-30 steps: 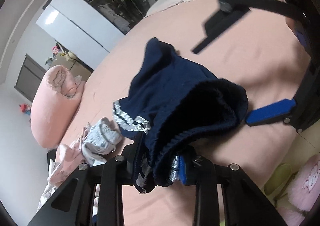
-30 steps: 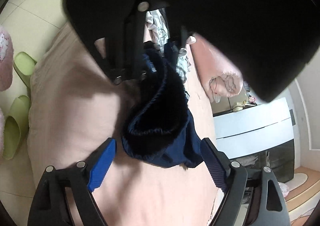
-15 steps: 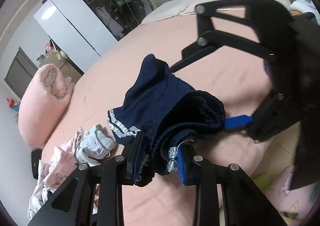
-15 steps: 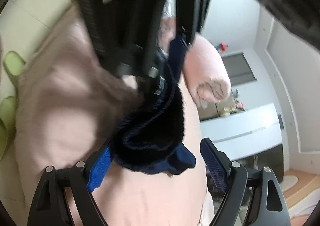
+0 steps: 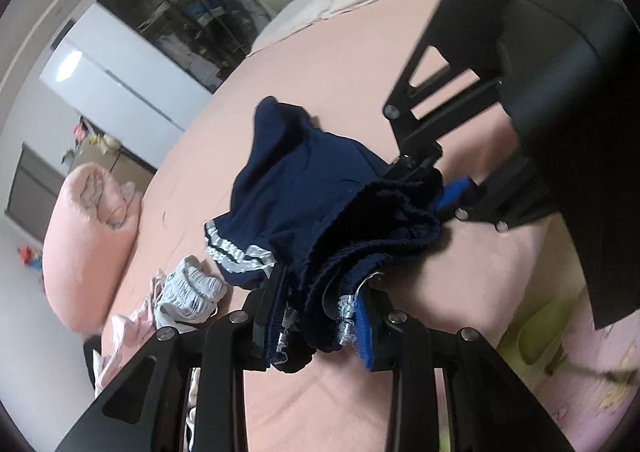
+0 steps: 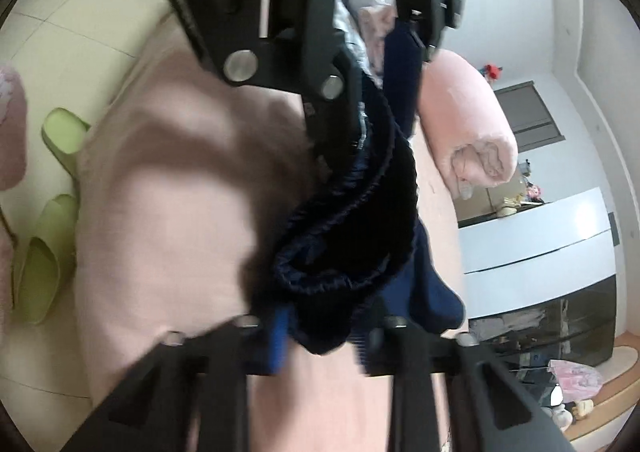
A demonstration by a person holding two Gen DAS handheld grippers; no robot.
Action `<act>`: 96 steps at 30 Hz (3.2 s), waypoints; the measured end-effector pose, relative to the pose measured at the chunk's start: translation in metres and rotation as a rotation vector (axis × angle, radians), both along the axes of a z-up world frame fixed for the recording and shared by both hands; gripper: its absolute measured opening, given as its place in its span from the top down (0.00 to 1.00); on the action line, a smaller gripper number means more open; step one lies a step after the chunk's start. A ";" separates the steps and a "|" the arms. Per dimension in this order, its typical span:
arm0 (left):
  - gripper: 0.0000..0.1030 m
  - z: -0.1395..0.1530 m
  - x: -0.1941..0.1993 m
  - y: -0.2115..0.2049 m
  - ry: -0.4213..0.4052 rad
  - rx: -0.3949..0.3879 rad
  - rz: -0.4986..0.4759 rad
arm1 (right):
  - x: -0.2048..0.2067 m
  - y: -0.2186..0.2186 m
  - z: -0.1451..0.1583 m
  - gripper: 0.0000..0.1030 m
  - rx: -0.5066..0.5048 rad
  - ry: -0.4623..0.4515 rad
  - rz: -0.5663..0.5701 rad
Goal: Fold clothes
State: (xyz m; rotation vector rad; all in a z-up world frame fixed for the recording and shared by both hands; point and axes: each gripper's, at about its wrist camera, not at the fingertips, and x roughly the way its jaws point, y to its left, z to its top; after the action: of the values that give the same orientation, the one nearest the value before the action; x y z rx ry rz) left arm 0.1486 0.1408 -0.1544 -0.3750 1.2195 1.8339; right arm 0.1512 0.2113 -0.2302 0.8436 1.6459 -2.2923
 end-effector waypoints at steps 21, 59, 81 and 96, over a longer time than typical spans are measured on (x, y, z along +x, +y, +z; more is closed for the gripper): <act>0.42 -0.031 -0.003 -0.008 0.213 -0.146 -0.195 | 0.001 0.015 0.027 0.84 -0.198 -0.008 -0.104; 0.71 0.046 -0.104 0.068 -0.076 0.063 0.102 | -0.098 0.103 0.107 0.85 -0.752 -0.070 -0.422; 0.41 0.013 -0.160 0.088 -0.274 0.050 0.272 | -0.165 0.139 0.066 0.82 -0.895 -0.214 -0.682; 0.29 0.055 -0.171 0.053 -0.300 0.317 0.531 | -0.139 0.162 0.105 0.35 -1.005 0.068 -0.887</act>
State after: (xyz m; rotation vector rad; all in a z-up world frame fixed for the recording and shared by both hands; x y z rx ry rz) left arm -0.0227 0.1942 -0.0989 -0.8165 0.6415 2.2722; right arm 0.0126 0.3730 -0.1257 1.3068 -0.1333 -3.1301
